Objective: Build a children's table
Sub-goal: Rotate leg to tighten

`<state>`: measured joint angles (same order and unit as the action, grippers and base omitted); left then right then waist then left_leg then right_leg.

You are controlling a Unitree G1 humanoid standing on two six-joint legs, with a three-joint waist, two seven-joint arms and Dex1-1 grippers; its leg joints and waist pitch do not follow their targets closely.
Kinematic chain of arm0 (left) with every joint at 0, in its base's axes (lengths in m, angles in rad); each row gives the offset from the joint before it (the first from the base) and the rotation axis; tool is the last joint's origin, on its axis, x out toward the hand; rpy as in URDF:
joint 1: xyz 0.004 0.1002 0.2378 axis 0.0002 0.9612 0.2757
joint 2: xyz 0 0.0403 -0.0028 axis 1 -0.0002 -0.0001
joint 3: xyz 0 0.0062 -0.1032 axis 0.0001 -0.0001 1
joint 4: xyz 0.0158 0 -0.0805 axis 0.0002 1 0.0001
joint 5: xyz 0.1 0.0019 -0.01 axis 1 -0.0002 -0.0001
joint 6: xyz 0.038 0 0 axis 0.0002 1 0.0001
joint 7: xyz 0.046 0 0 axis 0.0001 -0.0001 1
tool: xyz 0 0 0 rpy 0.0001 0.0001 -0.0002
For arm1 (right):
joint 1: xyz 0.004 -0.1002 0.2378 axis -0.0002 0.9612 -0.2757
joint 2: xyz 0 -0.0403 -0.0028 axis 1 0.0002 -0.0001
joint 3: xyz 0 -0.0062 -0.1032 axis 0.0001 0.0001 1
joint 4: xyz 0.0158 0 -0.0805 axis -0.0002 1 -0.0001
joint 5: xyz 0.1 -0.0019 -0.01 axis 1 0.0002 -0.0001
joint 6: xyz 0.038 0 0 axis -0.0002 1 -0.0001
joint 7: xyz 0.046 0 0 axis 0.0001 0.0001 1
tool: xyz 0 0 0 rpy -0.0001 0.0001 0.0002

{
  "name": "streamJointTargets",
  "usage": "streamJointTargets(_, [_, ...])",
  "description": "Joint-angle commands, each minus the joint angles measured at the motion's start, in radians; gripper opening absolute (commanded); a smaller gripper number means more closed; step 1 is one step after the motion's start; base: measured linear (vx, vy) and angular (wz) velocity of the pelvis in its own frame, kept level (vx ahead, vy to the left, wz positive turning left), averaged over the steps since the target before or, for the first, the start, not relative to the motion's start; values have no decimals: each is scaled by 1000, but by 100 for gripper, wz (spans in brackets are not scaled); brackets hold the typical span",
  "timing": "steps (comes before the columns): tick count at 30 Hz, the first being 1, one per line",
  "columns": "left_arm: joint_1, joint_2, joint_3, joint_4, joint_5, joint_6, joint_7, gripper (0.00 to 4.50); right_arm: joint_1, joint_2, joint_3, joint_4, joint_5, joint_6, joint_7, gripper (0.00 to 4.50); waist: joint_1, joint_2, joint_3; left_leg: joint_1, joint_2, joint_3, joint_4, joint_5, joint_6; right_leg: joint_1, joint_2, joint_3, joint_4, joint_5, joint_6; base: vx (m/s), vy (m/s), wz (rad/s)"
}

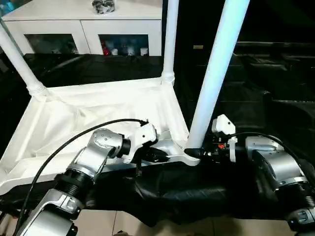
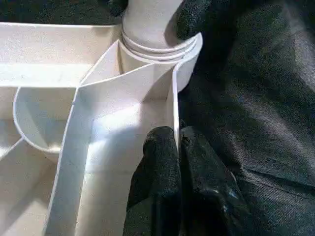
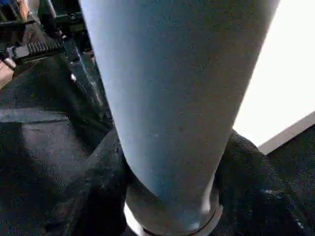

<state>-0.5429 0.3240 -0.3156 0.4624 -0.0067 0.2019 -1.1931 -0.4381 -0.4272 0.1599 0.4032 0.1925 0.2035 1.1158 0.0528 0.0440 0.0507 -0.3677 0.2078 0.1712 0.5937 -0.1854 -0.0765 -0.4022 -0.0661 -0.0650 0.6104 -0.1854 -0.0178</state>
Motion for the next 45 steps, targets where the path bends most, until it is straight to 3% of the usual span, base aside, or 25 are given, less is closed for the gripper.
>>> streamJointTargets(1, [-16, -24, 5, 10, -9, 17, 41, 0, -13, 42, -7, 57, -15, 17, -98, 214, 0, -15, -63, 2, 13, 1, -59, -161, 66, 56, -64, 39, -82, -239, -208, 0, 0, 0])
streamJointTargets(3, [-36, -44, 19, 46, 4, 25, 101, 0, -25, 79, -16, 99, -38, 10, -185, 210, -5, -15, -59, 8, 12, 2, -62, -198, 51, 51, -63, 37, -92, -328, -186, 0, 0, 0])
streamJointTargets(4, [-60, -66, 34, 87, 21, 33, 177, 0, -42, 121, -25, 156, -68, -1, -294, 205, -7, -10, -59, 10, 11, -1, -62, -205, 37, 50, -64, 37, -94, -357, -176, 0, 0, 0])
streamJointTargets(6, [-84, -88, 49, 124, 33, 44, 242, 0, -61, 161, -35, 213, -89, -3, -390, 201, -18, -10, -58, 9, 8, -4, -65, -216, 14, 49, -62, 34, -97, -384, -167, 0, 0, 0])
streamJointTargets(8, [-102, -108, 61, 152, 40, 50, 295, 0, -79, 198, -50, 257, -91, -3, -459, 197, -22, -11, -57, 8, 7, -5, -66, -237, 15, 51, -63, 32, -101, -414, -150, 0, 0, 0])
streamJointTargets(9, [-116, -123, 70, 170, 44, 55, 333, 0, -92, 224, -60, 286, -92, -7, -506, 196, -24, -4, -58, 9, 8, -5, -66, -248, 19, 49, -64, 34, -103, -413, -151, 0, 0, 0])
streamJointTargets(10, [-150, -174, 86, 212, 48, 67, 425, 0, -146, 304, -90, 386, -100, -3, -694, 196, -26, -2, -59, 10, 9, -7, -67, -254, 15, 47, -63, 34, -101, -400, -156, 0, 0, 0])
streamJointTargets(11, [-150, -174, 86, 212, 48, 67, 425, 0, -146, 304, -90, 386, -100, -3, -694, 196, -33, -3, -59, 9, 6, -5, -66, -253, 8, 43, -61, 35, -99, -392, -164, 0, 0, 0])
streamJointTargets(12, [-165, -201, 89, 231, 50, 68, 462, 0, -175, 343, -98, 438, -108, -10, -785, 196, -37, -4, -59, 11, 4, -9, -68, -268, -3, 46, -62, 30, -101, -411, -161, 0, 0, 0])
streamJointTargets(16, [-172, -223, 79, 240, 49, 52, 463, 0, -198, 374, -66, 470, -146, -81, -806, 196, -40, -5, -64, 5, 7, -7, -66, -254, 22, 50, -64, 35, -96, -320, -185, 0, 0, 0])
streamJointTargets(18, [-168, -221, 64, 241, 57, 27, 435, 0, -214, 390, -75, 482, -140, -102, -762, 264, -41, -6, -66, 1, 6, -5, -63, -234, 36, 54, -63, 35, -90, -269, -201, 0, 0, 0])
streamJointTargets(23, [-142, -185, 43, 216, 47, -21, 338, 0, -242, 372, -89, 490, -123, -129, -684, 291, -39, -8, -67, -2, 8, -4, -63, -208, 58, 59, -65, 35, -86, -235, -219, 0, 0, 0])
streamJointTargets(26, [-122, -157, 33, 193, 38, -34, 278, 0, -244, 332, -59, 481, -143, -169, -610, 312, -38, -6, -69, 2, 12, -2, -61, -198, 65, 56, -66, 37, -83, -206, -239, 0, 0, 0])
streamJointTargets(29, [-103, -124, 24, 170, 25, -50, 204, 0, -219, 270, -12, 431, -157, -199, -466, 312, -33, -5, -70, -1, 14, -1, -60, -170, 82, 61, -63, 36, -73, -122, -261, 0, 0, 0])
streamJointTargets(30, [-86, -97, 15, 148, 8, -62, 127, 0, -176, 213, 18, 356, -142, -217, -313, 312, -29, -6, -69, 1, 15, 0, -60, -175, 88, 63, -61, 36, -74, -118, -262, 0, 0, 0])
streamJointTargets(35, [-66, -59, 2, 111, -17, -76, 28, 0, -121, 145, 34, 243, -77, -180, -116, 312, -9, -6, -66, 6, 21, 3, -62, -191, 93, 59, -61, 38, -74, -145, -259, 0, 0, 0])
streamJointTargets(36, [-60, -36, -4, 96, -27, -75, -20, 0, -92, 105, 48, 179, -35, -158, -13, 312, -5, -7, -64, 7, 21, 3, -63, -199, 92, 59, -60, 38, -76, -161, -255, 0, 0, 0])
streamJointTargets(41, [-53, -12, -13, 76, -40, -67, -84, 0, -64, 74, 62, 125, 1, -133, 77, 285, 7, -7, -63, 9, 21, 1, -67, -222, 71, 54, -64, 40, -83, -250, -224, 0, 0, 0])
streamJointTargets(45, [-49, -4, -17, 63, -52, -61, -116, 0, -39, 62, 74, 90, 2, -101, 125, 243, 9, -6, -64, 8, 22, 0, -67, -211, 65, 52, -63, 40, -82, -240, -222, 0, 0, 0])
